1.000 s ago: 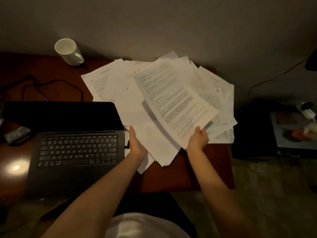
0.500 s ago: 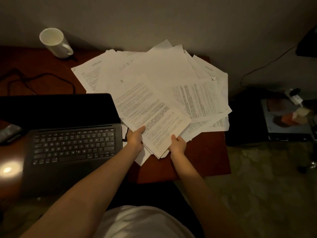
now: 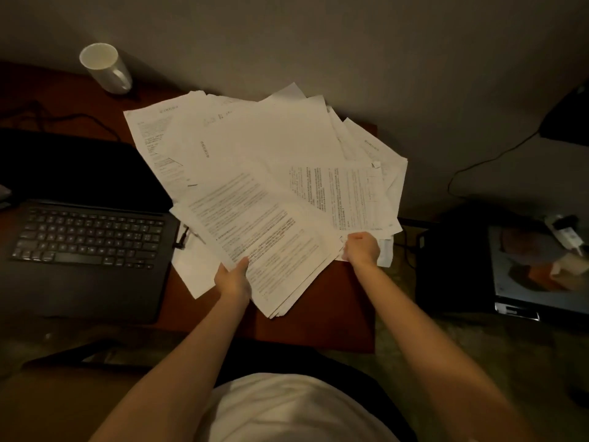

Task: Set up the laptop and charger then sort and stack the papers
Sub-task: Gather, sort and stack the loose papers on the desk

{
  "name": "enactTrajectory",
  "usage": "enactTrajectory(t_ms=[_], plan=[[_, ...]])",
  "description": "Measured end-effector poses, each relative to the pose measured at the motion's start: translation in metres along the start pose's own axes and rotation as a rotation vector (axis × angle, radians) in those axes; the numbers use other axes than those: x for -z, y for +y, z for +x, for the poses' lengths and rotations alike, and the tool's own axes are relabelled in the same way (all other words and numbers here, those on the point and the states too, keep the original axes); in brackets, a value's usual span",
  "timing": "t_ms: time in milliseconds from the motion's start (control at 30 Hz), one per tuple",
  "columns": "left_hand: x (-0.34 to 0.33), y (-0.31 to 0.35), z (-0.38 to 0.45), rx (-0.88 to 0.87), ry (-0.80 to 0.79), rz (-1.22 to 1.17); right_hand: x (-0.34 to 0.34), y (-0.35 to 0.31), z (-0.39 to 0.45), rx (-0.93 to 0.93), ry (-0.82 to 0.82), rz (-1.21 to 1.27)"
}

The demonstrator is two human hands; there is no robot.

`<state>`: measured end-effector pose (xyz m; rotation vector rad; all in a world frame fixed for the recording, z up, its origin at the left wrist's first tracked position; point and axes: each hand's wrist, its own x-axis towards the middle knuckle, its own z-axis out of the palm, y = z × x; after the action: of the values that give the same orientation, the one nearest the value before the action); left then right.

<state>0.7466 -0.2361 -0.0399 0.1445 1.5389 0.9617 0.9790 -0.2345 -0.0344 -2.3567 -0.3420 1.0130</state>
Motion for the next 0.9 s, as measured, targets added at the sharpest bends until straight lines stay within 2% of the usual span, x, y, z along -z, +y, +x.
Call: enactTrajectory(t_ms=[100,233,600,667,800,900], plan=[[-0.006,-0.018,-0.008,0.017,0.1,-0.054,0.02,-0.011,0.026,0.135,0.035,-0.164],[-0.012,-0.024,-0.009,-0.008,0.138,-0.082,0.027,-0.024,0.053,0.161,0.018,-0.3],[-0.016,-0.028,-0.003,-0.102,0.186,-0.046,0.005,-0.051,0.08,0.091,-0.204,-0.204],[-0.016,-0.028,-0.002,-0.104,0.195,-0.042,0.0,-0.057,0.081,0.108,-0.148,-0.286],[-0.015,-0.03,0.0,-0.119,0.195,-0.028,0.009,-0.063,0.085,0.108,0.098,-0.56],[-0.015,-0.032,0.003,-0.132,0.197,-0.013,0.022,-0.059,0.089,-0.007,0.082,-0.504]])
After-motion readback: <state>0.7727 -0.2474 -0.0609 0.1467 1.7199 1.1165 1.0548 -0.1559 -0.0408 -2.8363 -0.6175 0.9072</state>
